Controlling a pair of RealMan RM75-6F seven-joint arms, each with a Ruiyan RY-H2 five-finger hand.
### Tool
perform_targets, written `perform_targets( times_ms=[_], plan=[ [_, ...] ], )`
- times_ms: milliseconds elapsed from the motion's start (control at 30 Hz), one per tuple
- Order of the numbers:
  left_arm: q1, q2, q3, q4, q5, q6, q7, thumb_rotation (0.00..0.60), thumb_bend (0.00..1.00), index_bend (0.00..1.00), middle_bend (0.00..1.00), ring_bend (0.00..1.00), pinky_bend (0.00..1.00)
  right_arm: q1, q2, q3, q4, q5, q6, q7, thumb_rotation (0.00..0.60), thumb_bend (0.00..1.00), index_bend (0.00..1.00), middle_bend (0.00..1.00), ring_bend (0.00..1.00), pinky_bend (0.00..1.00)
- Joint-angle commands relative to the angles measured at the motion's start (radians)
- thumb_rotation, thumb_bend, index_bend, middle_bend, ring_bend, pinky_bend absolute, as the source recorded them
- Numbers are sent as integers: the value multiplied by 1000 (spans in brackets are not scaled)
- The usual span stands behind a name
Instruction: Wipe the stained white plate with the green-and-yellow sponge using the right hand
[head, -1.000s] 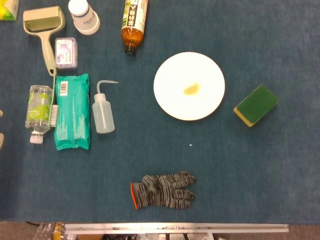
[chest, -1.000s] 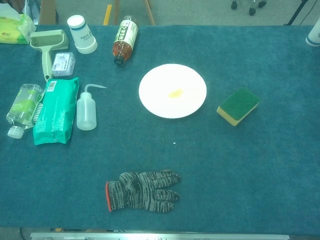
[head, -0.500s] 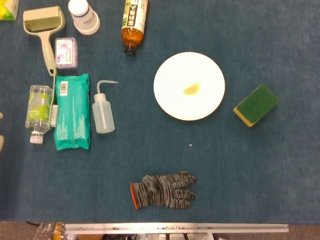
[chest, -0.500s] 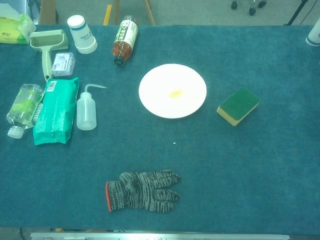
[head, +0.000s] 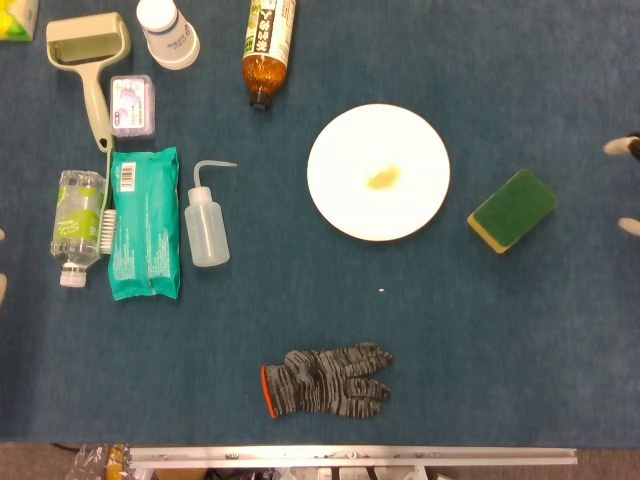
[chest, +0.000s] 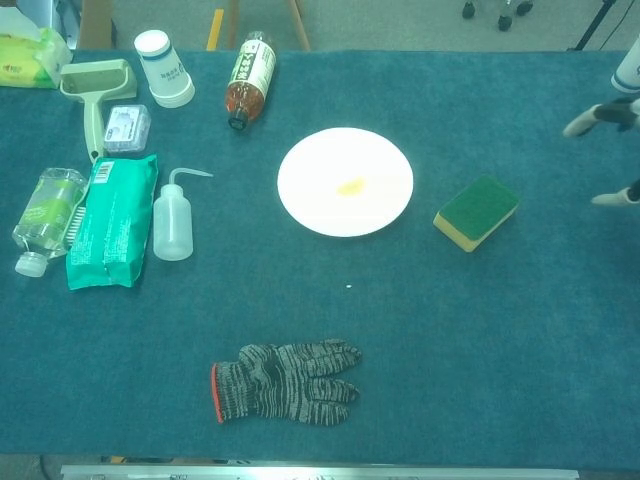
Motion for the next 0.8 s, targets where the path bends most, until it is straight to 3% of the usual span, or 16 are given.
perform_targets(
  times_ms=[33, 367, 800],
  plan=[
    [1, -3, 2, 7, -1, -3, -6, 600, 295, 357, 296, 159, 405, 38, -25, 2, 24, -4, -38, 8, 600, 0, 280, 252, 138, 208],
    [3, -17, 5, 24, -4, -10, -14, 600, 294, 357, 296, 159, 406, 128, -57, -23, 34, -27, -138, -39, 600, 0, 280, 241, 120, 197],
    [8, -24, 9, 36, -7, -15, -28, 600, 294, 357, 297, 159, 406, 208, -118, -31, 88, 21, -234, -95, 600, 0, 280, 215, 96, 196]
  ],
)
